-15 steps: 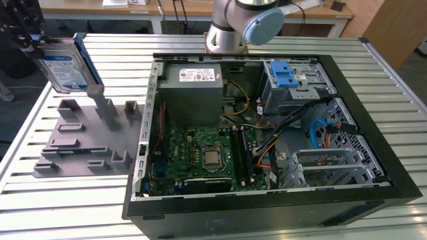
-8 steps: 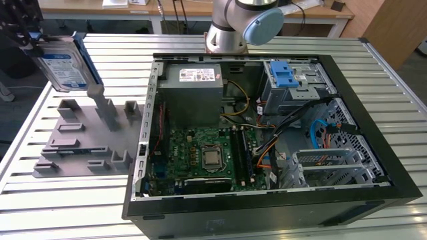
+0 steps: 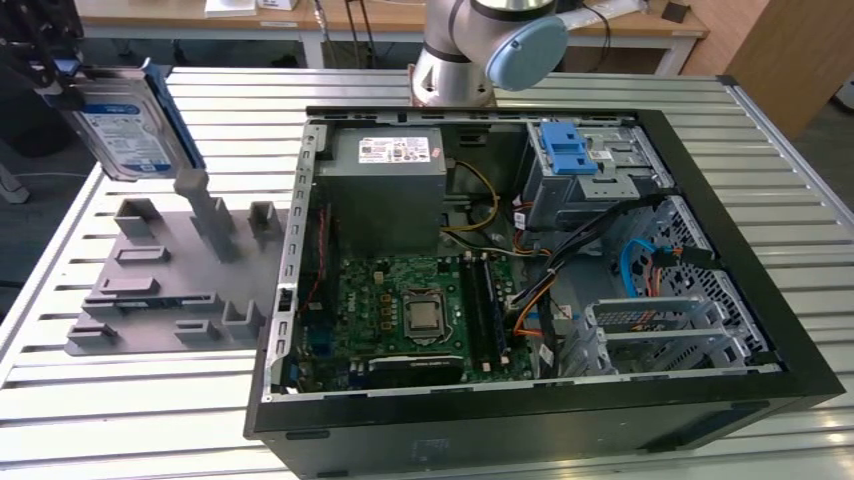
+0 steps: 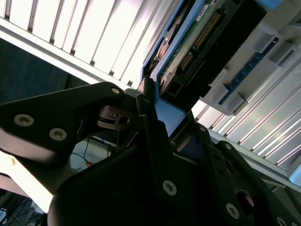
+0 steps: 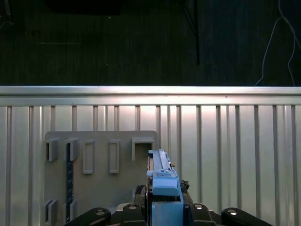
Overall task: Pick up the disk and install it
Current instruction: 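Pick up the disk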
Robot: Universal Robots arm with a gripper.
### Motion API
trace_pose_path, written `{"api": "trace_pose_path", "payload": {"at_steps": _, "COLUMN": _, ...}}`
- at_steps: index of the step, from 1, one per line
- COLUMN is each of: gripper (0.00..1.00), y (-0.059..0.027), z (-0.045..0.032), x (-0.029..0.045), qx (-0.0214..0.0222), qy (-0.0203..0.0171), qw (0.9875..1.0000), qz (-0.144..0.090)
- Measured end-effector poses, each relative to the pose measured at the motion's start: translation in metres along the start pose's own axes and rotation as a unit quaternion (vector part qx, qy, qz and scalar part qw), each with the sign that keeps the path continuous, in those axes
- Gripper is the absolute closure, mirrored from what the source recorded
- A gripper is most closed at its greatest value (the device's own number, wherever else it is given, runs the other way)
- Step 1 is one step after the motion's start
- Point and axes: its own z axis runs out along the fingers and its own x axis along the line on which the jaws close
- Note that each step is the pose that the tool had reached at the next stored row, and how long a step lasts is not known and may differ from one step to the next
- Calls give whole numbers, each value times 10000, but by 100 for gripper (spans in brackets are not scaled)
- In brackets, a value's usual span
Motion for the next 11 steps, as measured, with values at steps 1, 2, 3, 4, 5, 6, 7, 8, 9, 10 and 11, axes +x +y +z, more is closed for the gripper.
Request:
{"api": "trace_pose_path", "payload": {"at_steps": 1, "gripper": 64, "y": 0, "z": -9, "x": -1, "qx": 0, "qy": 0, "qw": 10000, "qz": 0}}
{"api": "trace_pose_path", "payload": {"at_steps": 2, "gripper": 64, "y": 0, "z": -18, "x": -1, "qx": 0, "qy": 0, "qw": 10000, "qz": 0}}
{"api": "trace_pose_path", "payload": {"at_steps": 3, "gripper": 64, "y": 0, "z": -27, "x": -2, "qx": 0, "qy": 0, "qw": 10000, "qz": 0}}
{"api": "trace_pose_path", "payload": {"at_steps": 4, "gripper": 64, "y": 1, "z": -37, "x": -3, "qx": 0, "qy": 0, "qw": 10000, "qz": 0}}
{"api": "trace_pose_path", "payload": {"at_steps": 5, "gripper": 64, "y": 1, "z": -46, "x": -3, "qx": 0, "qy": 0, "qw": 10000, "qz": 0}}
{"api": "trace_pose_path", "payload": {"at_steps": 6, "gripper": 64, "y": 2, "z": -56, "x": -4, "qx": 0, "qy": 0, "qw": 10000, "qz": 0}}
{"api": "trace_pose_path", "payload": {"at_steps": 7, "gripper": 64, "y": 2, "z": -65, "x": -4, "qx": 0, "qy": 0, "qw": 10000, "qz": 0}}
{"api": "trace_pose_path", "payload": {"at_steps": 8, "gripper": 64, "y": 2, "z": -72, "x": -5, "qx": 1, "qy": -1, "qw": 10000, "qz": 0}}
{"api": "trace_pose_path", "payload": {"at_steps": 9, "gripper": 64, "y": 2, "z": -82, "x": -6, "qx": 0, "qy": 0, "qw": 10000, "qz": 0}}
{"api": "trace_pose_path", "payload": {"at_steps": 10, "gripper": 64, "y": 2, "z": -90, "x": -6, "qx": 0, "qy": 0, "qw": 10000, "qz": 0}}
{"api": "trace_pose_path", "payload": {"at_steps": 11, "gripper": 64, "y": 2, "z": -98, "x": -7, "qx": 0, "qy": 0, "qw": 10000, "qz": 0}}
